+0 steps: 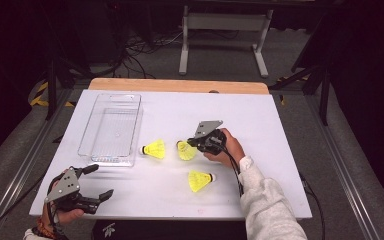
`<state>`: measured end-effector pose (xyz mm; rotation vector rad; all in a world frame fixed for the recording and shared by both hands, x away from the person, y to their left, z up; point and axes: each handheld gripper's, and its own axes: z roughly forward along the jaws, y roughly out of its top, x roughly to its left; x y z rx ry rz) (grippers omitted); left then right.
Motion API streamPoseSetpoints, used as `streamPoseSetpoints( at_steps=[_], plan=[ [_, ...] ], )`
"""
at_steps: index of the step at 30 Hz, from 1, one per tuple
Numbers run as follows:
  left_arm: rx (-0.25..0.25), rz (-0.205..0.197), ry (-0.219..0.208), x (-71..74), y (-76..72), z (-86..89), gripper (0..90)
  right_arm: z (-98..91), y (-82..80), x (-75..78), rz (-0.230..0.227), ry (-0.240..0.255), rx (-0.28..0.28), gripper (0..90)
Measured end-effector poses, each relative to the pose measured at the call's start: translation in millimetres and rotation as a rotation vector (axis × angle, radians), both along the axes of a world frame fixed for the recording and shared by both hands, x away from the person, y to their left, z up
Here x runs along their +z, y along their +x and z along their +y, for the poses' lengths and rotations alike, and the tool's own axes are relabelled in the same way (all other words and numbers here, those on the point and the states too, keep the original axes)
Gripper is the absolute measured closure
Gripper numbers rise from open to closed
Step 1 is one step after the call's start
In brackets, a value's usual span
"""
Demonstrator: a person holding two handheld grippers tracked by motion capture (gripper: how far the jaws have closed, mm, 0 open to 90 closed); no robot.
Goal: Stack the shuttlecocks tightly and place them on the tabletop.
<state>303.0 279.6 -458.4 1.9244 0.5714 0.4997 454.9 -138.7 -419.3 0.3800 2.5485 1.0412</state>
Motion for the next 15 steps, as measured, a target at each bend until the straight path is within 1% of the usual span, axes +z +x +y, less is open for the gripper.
streamPoseSetpoints(
  at_steps=[2,3,5,6,8,9,11,12,13,14,15],
  plan=[
    [-0.002,0.001,0.002,-0.1,0.4,-0.1,6.6,-4.7,2.8,-2.6,0.016,0.010,-0.004,86.6],
    [-0.004,0.002,0.002,-0.2,0.4,-0.4,6.6,-7.0,3.8,-5.3,0.027,-0.005,-0.015,85.1],
    [-0.004,0.002,0.003,-0.3,0.5,-1.0,6.5,-8.1,3.5,-9.3,0.030,-0.031,-0.005,83.6],
    [-0.005,0.004,0.003,-0.4,0.6,-1.4,6.6,-8.0,3.2,-11.6,0.027,-0.049,-0.015,80.8],
    [-0.006,0.005,0.005,-0.5,0.7,-1.7,6.6,-8.4,3.0,-12.7,0.030,-0.050,-0.020,79.9],
    [-0.006,0.004,0.006,-0.4,0.5,-1.9,6.6,-8.9,2.6,-13.3,0.031,-0.045,-0.026,77.5],
    [-0.006,0.002,0.010,-0.1,0.2,-1.8,6.5,-11.1,0.8,-12.5,0.010,-0.054,-0.072,65.9],
    [-0.005,0.001,0.010,0.0,0.0,-1.6,6.6,-13.3,-0.7,-11.4,0.011,-0.046,-0.095,62.0],
    [-0.004,0.000,0.009,0.0,-0.1,-1.0,6.6,-15.4,-2.5,-10.2,0.010,-0.038,-0.108,62.0],
    [-0.002,0.001,0.008,-0.1,-0.1,-0.8,6.6,-21.5,-8.6,-6.7,0.006,-0.007,-0.123,60.3],
    [-0.001,0.003,0.007,-0.1,-0.2,-0.7,6.6,-24.8,-12.8,-3.5,-0.010,-0.001,-0.156,59.9]
  ],
)
